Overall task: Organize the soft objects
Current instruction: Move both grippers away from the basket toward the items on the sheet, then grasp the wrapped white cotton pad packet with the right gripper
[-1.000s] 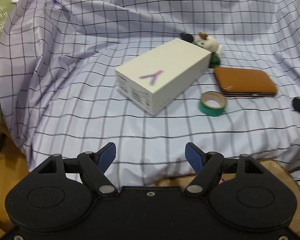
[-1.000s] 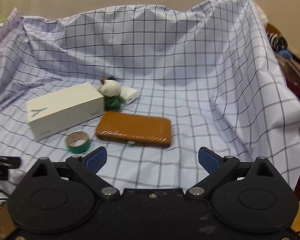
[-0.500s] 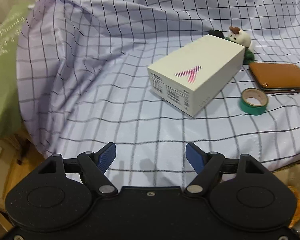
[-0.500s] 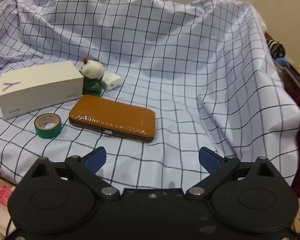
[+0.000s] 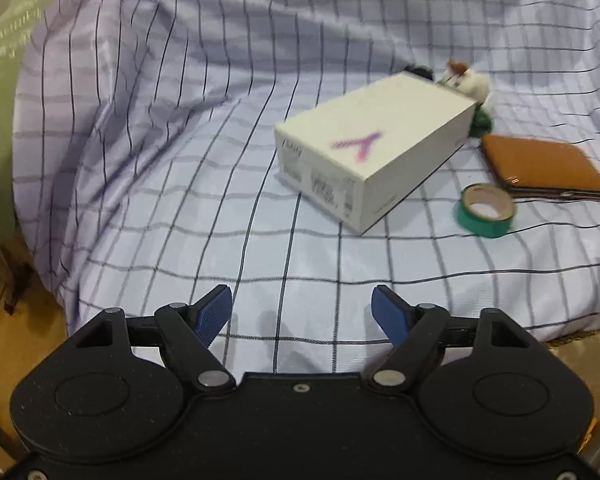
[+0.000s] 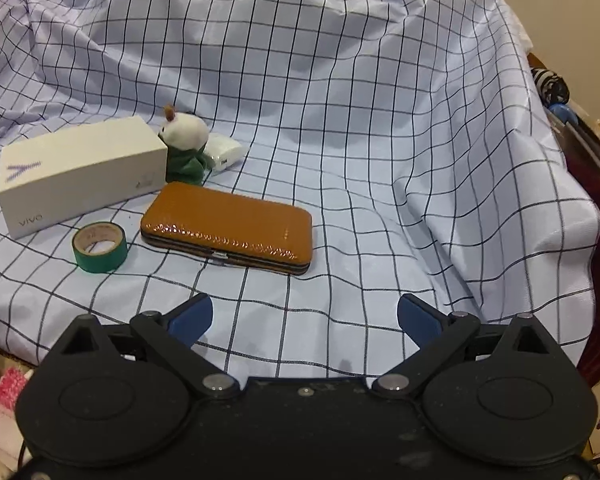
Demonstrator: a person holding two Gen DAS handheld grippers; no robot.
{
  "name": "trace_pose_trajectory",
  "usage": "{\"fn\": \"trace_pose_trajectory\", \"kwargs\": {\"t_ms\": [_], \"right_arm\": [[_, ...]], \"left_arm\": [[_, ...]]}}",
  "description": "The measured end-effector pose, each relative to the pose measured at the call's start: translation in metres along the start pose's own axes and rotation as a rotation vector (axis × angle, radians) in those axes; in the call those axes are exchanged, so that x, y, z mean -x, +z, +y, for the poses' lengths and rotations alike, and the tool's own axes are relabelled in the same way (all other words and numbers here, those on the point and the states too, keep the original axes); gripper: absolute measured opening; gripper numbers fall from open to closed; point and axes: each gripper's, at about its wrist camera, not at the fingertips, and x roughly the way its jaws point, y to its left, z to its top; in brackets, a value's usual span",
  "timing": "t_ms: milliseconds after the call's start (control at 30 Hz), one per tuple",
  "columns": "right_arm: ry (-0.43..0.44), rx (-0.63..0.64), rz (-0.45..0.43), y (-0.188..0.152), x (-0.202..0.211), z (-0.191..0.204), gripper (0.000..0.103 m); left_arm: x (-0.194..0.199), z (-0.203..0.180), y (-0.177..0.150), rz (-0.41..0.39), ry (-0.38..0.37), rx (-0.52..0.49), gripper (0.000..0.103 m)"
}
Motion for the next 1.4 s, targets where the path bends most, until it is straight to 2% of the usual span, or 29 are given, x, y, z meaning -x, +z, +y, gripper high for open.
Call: {"fn": "trace_pose_trajectory", "kwargs": {"t_ms": [200, 433, 567, 667, 833, 1133, 1333, 1400], "right_arm": [[-0.014, -0.038, -0.047, 0.008, 0.019, -0.009, 0.099], [-0.081, -0.04, -0.157, 0.018, 0.039, -0.009, 0.099], [-0.097, -0.046, -0.211, 0.026, 0.043, -0.008, 0.101], [-0.095, -0.048, -0.21, 0.028, 0.035, -0.004, 0.101], [-0.062, -0.047, -0.107, 0.02, 0.018, -0.006, 0.101], [0.005, -0.049, -0.024, 0.018, 0.007, -0.009, 0.101], [0.002, -0.013, -0.006, 0.017, 0.0, -0.007, 0.101], [-0.007, -0.007, -0.013, 0.02, 0.0, -0.01, 0.101]], "left_arm": [[0.031, -0.003, 0.0, -0.108, 0.017, -0.028, 0.074], [0.05, -0.004, 0.007, -0.21, 0.049, -0.015, 0.074], [0.052, -0.005, 0.012, -0.277, 0.073, -0.022, 0.087], [0.039, -0.006, 0.013, -0.247, 0.07, -0.032, 0.087], [0.026, -0.002, 0.006, -0.149, 0.046, -0.004, 0.087], [0.026, 0.006, 0.011, -0.149, 0.029, 0.032, 0.087], [0.014, 0.007, 0.011, -0.08, 0.045, 0.024, 0.087], [0.016, 0.008, 0.013, -0.072, 0.074, 0.014, 0.088]]}}
